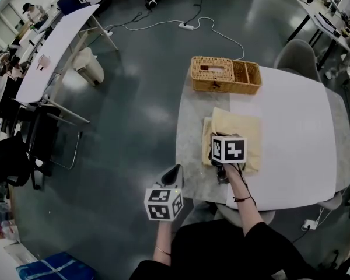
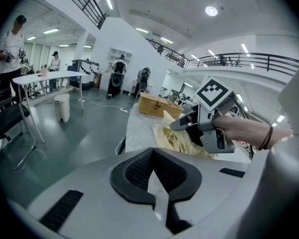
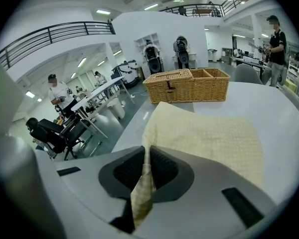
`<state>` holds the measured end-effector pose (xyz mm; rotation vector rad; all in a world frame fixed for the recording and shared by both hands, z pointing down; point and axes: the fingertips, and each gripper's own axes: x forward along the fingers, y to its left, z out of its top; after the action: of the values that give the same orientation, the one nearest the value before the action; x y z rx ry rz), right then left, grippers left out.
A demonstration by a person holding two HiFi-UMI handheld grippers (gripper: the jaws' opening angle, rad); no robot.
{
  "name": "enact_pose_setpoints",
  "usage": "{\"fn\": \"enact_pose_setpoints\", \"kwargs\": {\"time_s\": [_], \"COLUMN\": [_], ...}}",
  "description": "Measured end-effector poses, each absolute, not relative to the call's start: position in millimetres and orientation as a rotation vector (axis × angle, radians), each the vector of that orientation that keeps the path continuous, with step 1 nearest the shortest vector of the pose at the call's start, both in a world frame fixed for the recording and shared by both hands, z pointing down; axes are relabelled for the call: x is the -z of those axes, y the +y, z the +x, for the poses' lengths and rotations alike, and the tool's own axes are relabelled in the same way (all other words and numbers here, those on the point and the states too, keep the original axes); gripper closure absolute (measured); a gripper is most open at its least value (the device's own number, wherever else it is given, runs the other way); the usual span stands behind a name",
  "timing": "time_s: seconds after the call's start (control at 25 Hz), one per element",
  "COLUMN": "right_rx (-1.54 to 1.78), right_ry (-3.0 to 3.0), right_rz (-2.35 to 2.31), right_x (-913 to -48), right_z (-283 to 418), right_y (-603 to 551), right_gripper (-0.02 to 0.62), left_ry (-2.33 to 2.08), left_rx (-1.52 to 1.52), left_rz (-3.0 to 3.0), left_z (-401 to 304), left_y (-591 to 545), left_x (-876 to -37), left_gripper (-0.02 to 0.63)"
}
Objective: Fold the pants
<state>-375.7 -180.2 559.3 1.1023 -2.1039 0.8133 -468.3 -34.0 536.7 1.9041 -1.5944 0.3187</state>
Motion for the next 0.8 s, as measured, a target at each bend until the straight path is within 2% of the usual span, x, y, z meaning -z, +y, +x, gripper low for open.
{"fn": "enact_pose_setpoints", "kwargs": {"time_s": [0.56,0.64,0.8], "right_rx": [-0.832,-0.836,-0.808], "right_ry": [-2.105,-2.114,-2.142], "right_rz": [1.164,1.163,1.165], "right_x": [-569.8,-570.3,-566.9], "right_z": [-383.1,-387.0,-392.0], "right_y": [-177.7,-176.6,-174.2], "right_gripper": [0.562,0.496,0.461], "left_ry": [-1.594,-1.595,-1.596], "left_rx": [-0.324,-0.325,-0.325], "left_rz": [1.905,1.904,1.907], "left_z": [-471.0,-471.7,-471.5], "left_y": [-33.8,-33.8,-34.3], "left_x": [-539.2,-538.8,-537.0], "left_gripper": [0.598,0.598,0.598]}}
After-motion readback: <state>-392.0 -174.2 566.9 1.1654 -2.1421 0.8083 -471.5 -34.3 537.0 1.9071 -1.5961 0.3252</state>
